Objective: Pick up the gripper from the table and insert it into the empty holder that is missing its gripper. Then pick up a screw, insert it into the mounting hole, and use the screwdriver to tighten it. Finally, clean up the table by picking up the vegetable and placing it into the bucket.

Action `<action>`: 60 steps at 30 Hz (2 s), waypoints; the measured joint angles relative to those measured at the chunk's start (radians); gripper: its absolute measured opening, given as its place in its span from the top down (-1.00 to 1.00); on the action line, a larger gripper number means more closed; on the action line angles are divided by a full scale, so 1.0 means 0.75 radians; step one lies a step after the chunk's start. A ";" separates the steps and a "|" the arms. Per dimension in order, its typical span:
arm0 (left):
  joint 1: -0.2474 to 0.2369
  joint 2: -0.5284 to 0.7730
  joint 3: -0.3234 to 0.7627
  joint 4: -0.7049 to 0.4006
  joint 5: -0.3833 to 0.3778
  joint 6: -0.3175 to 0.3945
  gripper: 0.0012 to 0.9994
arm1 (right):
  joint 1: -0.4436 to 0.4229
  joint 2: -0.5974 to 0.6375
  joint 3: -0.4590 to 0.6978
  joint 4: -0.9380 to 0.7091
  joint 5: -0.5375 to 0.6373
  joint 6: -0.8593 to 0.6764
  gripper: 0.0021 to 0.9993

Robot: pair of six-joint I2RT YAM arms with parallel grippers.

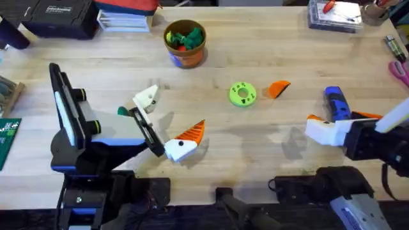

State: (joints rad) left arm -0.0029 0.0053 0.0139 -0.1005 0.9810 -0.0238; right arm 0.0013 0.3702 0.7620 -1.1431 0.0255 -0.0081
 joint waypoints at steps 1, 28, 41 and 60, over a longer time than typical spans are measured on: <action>0.000 0.000 0.000 0.000 0.001 0.000 -0.97 | 0.000 0.000 0.000 0.000 0.008 -0.001 -0.99; 0.000 0.000 0.000 0.000 0.004 0.000 -0.97 | 0.000 0.230 0.008 0.337 -0.189 -0.040 -0.99; 0.000 0.000 0.000 0.000 0.003 -0.012 -0.97 | 0.035 1.155 0.325 0.377 -0.095 -0.108 -0.99; 0.000 0.000 0.000 0.003 -0.022 -0.159 -0.97 | 0.204 1.432 0.398 0.378 0.046 -0.215 -0.28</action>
State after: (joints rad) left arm -0.0029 0.0051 0.0139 -0.0982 0.9642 -0.1432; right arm 0.1543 1.4441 1.0607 -0.8597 0.0599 -0.1694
